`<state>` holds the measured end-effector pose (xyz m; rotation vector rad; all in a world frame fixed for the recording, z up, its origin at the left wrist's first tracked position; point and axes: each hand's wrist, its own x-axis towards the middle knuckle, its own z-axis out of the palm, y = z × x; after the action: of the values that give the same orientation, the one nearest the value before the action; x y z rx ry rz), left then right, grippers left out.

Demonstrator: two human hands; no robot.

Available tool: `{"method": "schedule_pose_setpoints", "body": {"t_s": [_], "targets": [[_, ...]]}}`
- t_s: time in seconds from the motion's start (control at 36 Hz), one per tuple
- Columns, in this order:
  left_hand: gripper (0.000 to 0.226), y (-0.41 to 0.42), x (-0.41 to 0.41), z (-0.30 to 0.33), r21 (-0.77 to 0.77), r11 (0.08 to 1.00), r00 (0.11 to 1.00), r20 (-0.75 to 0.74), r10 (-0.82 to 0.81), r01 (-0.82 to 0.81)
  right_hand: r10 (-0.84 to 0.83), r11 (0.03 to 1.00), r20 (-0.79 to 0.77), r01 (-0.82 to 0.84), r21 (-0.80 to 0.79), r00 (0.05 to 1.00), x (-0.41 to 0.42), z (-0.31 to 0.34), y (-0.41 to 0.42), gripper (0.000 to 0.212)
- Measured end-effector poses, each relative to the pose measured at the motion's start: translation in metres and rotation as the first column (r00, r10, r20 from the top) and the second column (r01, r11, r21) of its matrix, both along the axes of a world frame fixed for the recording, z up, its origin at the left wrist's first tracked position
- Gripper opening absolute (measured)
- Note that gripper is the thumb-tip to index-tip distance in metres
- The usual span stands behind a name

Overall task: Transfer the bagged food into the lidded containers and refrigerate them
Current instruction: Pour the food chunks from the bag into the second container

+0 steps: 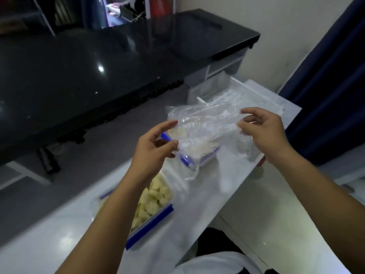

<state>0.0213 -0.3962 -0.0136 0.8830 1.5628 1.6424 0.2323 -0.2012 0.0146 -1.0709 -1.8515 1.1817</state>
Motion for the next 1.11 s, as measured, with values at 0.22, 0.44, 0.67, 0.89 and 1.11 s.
{"method": "schedule_pose_setpoints", "body": {"t_s": [0.22, 0.44, 0.67, 0.89, 1.11], "targets": [[0.051, 0.12, 0.025, 0.023, -0.013, 0.999, 0.986, -0.161, -0.031, 0.03, -0.038, 0.997, -0.006, 0.039, 0.068, 0.999, 0.02, 0.005, 0.117, 0.037], [0.05, 0.238, 0.051, 0.005, -0.083, 0.997, 0.986, -0.162, -0.023, 0.01, 0.047, 0.994, 0.112, -0.057, 0.093, 0.993, 0.019, -0.022, 0.248, 0.03], [0.046, 0.311, 0.068, -0.043, -0.439, 0.898, 0.921, -0.363, -0.14, -0.036, 0.202, 0.975, 0.473, -0.221, -0.016, 0.858, 0.011, -0.079, 0.333, 0.029], [0.072, 0.341, 0.07, -0.065, -0.592, 0.725, 0.529, -0.765, -0.368, -0.352, 0.213, 0.841, 0.683, -0.486, 0.236, 0.699, -0.009, -0.082, 0.35, 0.055], [0.092, 0.358, 0.075, -0.093, -0.812, 0.476, 0.501, -0.584, -0.639, -0.339, 0.329, 0.664, 0.919, -0.745, -0.061, 0.218, -0.031, -0.125, 0.338, 0.07]]}}
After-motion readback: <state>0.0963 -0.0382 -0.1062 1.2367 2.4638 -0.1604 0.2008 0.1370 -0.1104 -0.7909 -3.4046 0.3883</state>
